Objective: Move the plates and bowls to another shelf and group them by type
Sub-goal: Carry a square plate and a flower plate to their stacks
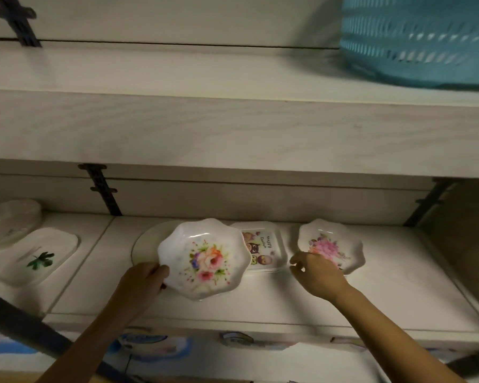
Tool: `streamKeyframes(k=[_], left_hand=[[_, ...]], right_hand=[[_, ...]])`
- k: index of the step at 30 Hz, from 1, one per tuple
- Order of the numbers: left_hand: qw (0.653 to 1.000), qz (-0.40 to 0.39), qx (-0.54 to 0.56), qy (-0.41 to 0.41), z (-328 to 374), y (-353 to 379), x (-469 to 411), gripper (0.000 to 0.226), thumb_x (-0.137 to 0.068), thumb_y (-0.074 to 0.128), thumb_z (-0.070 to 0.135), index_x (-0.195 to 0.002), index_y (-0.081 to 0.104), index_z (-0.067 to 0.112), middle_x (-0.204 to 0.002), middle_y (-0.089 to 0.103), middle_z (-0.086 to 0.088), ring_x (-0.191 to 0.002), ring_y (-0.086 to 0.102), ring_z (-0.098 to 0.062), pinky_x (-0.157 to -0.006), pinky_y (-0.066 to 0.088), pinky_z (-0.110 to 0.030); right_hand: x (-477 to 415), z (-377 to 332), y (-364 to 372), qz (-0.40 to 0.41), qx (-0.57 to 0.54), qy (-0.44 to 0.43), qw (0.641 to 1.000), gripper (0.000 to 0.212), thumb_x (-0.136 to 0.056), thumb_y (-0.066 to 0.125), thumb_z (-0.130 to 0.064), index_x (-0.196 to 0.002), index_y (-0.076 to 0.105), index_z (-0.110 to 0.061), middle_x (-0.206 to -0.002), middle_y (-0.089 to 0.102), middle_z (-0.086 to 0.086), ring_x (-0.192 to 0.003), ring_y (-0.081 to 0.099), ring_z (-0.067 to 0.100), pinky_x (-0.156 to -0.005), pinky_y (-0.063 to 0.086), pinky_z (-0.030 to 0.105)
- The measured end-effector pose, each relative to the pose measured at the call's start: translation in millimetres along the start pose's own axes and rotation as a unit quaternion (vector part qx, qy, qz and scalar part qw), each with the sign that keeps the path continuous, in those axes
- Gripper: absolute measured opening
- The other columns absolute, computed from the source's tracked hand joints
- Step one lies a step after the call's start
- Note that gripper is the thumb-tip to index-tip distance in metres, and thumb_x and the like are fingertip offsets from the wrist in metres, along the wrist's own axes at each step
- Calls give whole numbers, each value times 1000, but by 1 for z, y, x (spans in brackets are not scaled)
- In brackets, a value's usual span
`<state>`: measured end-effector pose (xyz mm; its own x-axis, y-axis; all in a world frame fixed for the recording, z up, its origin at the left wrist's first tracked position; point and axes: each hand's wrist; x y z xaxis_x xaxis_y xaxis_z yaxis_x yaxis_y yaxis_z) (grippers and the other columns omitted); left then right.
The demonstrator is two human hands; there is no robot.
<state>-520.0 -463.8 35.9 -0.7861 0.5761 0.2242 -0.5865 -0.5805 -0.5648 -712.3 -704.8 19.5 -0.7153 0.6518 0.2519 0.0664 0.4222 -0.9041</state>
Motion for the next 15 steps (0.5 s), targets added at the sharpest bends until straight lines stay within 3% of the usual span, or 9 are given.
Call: streamKeyframes(k=[3,5,10,12,15], left_hand=[[999,-22,-22,19,10,25,-9,34,-76,48,32,-66,57,1,-65,55,-13,-63,49,-25,-61,35,-29],[999,-27,-33,27,18,44,-15,30,-88,49,18,-62,55,5,-64,53,-12,-61,48,-23,-59,34,-28],[997,-30,-47,45,50,104,-25,30,-86,51,18,-59,52,5,-63,50,-13,-60,47,-22,-58,32,-26],[997,-28,-52,46,63,132,-25,32,-80,49,27,-60,53,3,-66,53,-16,-61,48,-24,-59,33,-29],[997,-21,-53,45,86,169,-22,37,-82,47,27,-72,63,-5,-79,62,-27,-74,58,-36,-63,42,-37]], right_hand=[[23,21,-20,-11,29,1,1000,32,-95,43,-37,-122,56,-25,-121,64,-3,-109,60,20,-90,50,35],[36,39,-31,-7,49,0,999,32,-94,42,-40,-121,55,-28,-120,64,-5,-107,60,20,-87,49,33],[53,93,-54,10,81,-6,997,32,-94,41,-42,-121,54,-31,-118,65,-8,-103,61,18,-85,50,31],[56,117,-63,8,92,-10,996,32,-94,41,-41,-122,54,-31,-117,65,-9,-102,62,16,-85,50,30],[62,150,-75,-2,99,-23,995,32,-95,40,-41,-122,53,-31,-116,65,-10,-101,62,13,-85,52,28]])
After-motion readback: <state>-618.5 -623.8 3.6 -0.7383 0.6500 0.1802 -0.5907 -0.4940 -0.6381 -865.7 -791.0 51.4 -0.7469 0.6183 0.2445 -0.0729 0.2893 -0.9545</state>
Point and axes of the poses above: each hand's wrist, its own x-axis away from the middle knuckle, its own y-axis out of the palm, z = x × y
